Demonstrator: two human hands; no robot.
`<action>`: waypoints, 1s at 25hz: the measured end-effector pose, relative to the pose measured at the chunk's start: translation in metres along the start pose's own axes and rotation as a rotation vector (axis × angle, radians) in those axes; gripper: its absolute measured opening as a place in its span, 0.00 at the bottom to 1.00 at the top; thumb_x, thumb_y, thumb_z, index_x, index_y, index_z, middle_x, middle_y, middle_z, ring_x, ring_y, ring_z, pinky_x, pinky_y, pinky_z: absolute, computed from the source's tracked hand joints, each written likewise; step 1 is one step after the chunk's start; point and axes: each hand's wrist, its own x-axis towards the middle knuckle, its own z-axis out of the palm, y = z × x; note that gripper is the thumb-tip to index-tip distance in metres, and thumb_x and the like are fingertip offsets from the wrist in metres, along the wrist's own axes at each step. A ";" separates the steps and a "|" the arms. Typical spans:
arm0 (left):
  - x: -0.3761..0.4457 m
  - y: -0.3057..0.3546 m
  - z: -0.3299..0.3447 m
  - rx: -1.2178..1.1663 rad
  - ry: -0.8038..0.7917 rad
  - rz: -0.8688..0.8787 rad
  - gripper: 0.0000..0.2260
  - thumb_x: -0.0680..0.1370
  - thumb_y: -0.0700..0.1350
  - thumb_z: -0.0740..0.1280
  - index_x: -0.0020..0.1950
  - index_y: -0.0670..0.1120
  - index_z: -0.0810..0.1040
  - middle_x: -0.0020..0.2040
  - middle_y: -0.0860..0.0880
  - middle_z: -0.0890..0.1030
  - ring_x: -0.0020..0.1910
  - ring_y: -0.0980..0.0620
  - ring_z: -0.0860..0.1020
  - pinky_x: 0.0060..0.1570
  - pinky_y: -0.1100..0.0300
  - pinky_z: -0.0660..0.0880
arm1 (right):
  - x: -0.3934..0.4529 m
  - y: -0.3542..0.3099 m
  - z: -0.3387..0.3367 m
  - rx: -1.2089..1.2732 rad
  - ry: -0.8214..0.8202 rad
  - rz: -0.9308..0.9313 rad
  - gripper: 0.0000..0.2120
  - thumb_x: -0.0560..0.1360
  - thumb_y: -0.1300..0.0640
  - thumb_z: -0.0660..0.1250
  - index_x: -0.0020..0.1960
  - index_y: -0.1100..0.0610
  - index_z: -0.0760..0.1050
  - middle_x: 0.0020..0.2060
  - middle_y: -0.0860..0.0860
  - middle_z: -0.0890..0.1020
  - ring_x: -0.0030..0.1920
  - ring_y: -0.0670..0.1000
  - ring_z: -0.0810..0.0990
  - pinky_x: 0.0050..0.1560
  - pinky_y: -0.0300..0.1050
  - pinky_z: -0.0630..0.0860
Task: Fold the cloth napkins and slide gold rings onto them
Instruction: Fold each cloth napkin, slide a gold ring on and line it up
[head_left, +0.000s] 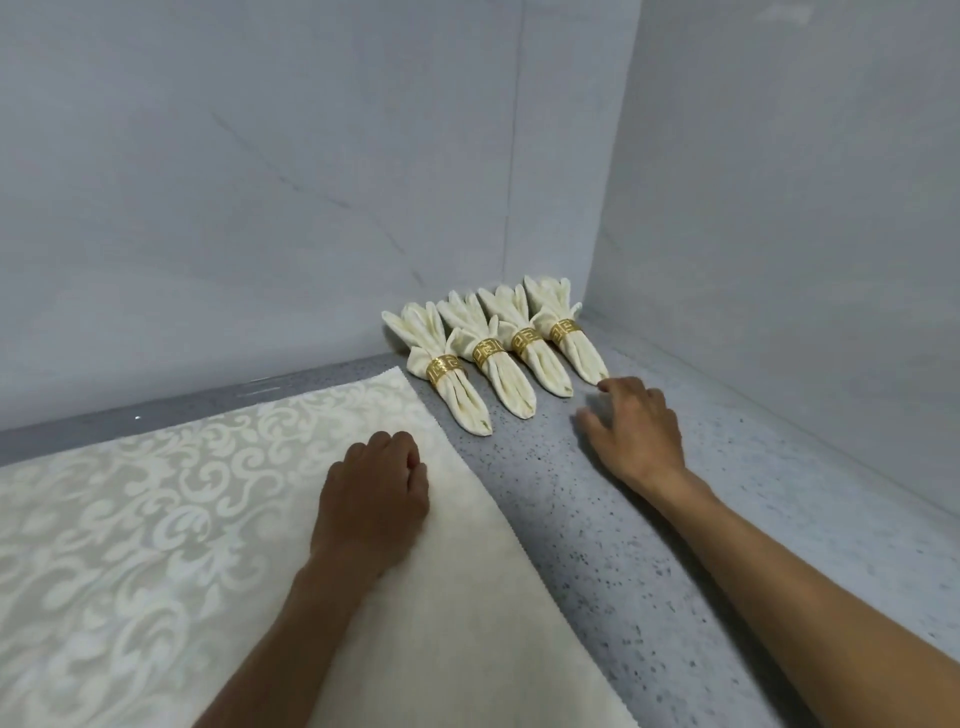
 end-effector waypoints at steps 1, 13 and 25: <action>-0.001 0.000 -0.005 -0.040 -0.048 -0.004 0.04 0.78 0.46 0.61 0.45 0.52 0.75 0.43 0.54 0.75 0.44 0.50 0.75 0.49 0.51 0.73 | -0.030 -0.007 -0.012 0.015 0.013 -0.053 0.21 0.80 0.43 0.60 0.67 0.54 0.71 0.66 0.53 0.74 0.63 0.56 0.71 0.61 0.55 0.71; -0.334 -0.090 -0.194 -0.213 -0.373 0.007 0.17 0.68 0.66 0.73 0.53 0.64 0.78 0.68 0.71 0.68 0.71 0.69 0.61 0.68 0.68 0.58 | -0.301 -0.113 -0.075 0.389 -0.437 -0.965 0.19 0.71 0.32 0.66 0.54 0.42 0.82 0.60 0.36 0.78 0.59 0.40 0.76 0.59 0.45 0.72; -0.340 -0.085 -0.200 -0.150 -0.166 -0.073 0.05 0.77 0.54 0.70 0.49 0.55 0.83 0.50 0.60 0.84 0.49 0.60 0.81 0.54 0.60 0.77 | -0.297 -0.120 -0.088 0.354 -0.551 -0.778 0.25 0.72 0.26 0.54 0.51 0.43 0.78 0.48 0.34 0.78 0.50 0.37 0.75 0.53 0.40 0.73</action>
